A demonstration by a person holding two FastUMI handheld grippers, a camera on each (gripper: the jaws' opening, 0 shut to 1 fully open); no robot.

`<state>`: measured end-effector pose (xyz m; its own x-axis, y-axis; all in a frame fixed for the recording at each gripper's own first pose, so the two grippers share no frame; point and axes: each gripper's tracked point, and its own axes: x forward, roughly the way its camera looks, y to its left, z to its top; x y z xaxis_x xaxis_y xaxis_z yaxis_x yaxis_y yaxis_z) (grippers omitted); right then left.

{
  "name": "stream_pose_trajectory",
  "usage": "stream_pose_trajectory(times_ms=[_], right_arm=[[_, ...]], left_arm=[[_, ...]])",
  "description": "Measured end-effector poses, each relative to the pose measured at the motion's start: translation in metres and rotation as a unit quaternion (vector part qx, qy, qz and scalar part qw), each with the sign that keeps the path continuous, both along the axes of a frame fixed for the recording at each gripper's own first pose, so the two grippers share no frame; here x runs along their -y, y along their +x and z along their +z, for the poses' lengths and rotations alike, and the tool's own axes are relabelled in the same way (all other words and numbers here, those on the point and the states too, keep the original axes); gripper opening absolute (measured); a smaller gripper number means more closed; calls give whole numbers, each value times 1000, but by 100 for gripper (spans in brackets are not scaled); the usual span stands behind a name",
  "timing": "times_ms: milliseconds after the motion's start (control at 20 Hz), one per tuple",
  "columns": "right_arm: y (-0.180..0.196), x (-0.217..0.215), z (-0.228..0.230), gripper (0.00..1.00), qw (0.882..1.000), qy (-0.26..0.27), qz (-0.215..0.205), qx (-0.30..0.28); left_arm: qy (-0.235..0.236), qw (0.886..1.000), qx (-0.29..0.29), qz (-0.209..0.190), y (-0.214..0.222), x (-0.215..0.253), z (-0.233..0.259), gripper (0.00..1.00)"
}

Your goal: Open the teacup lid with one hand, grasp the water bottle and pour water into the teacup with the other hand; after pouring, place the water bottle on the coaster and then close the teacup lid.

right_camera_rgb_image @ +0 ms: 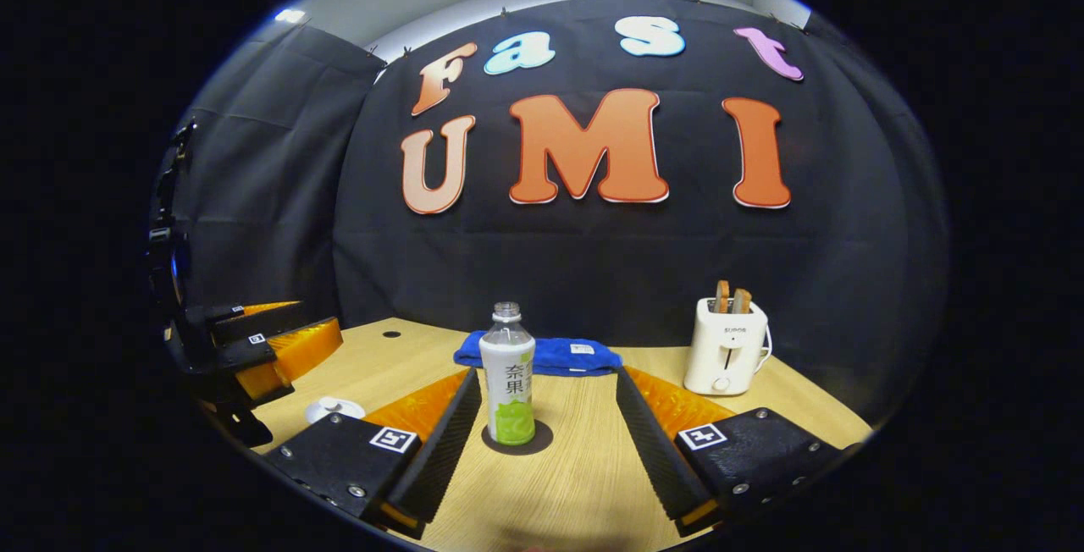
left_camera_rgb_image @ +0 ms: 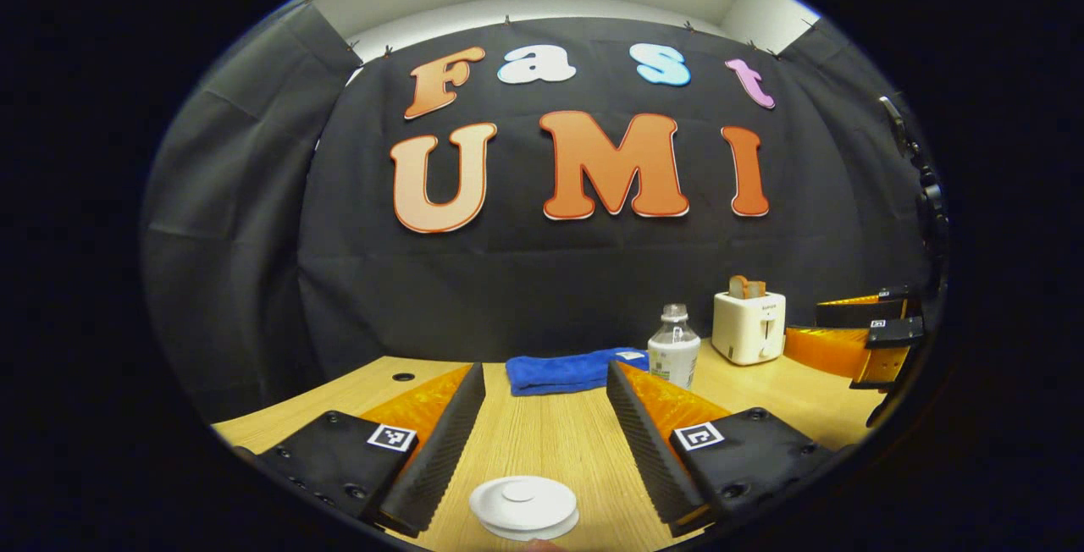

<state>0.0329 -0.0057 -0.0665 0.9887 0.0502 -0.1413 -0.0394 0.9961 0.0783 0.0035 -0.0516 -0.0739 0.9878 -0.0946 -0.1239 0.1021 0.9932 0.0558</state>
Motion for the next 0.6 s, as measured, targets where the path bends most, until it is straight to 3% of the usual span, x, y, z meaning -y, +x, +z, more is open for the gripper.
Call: stream_pose_trajectory(times_ms=[150,250,300,400,450,500,600], right_arm=[[-9,6,18,96,1000,-2,-9,25],[-13,9,26,96,999,4,-10,32],[-16,11,29,96,999,6,-11,37],[-19,17,36,96,999,7,-17,44],[-21,20,37,96,999,8,-21,47],[-21,22,39,96,998,10,-23,50],[-22,24,38,96,998,12,-24,49]], left_arm=[[-9,1000,16,5,-2,4,22,100],[-21,999,25,9,-3,3,35,100],[-26,999,29,9,-4,5,41,95],[-28,999,39,11,-5,5,52,99],[-27,998,46,15,-6,4,56,95],[-27,998,51,15,-6,6,61,99],[-24,998,55,10,-10,11,62,95]])
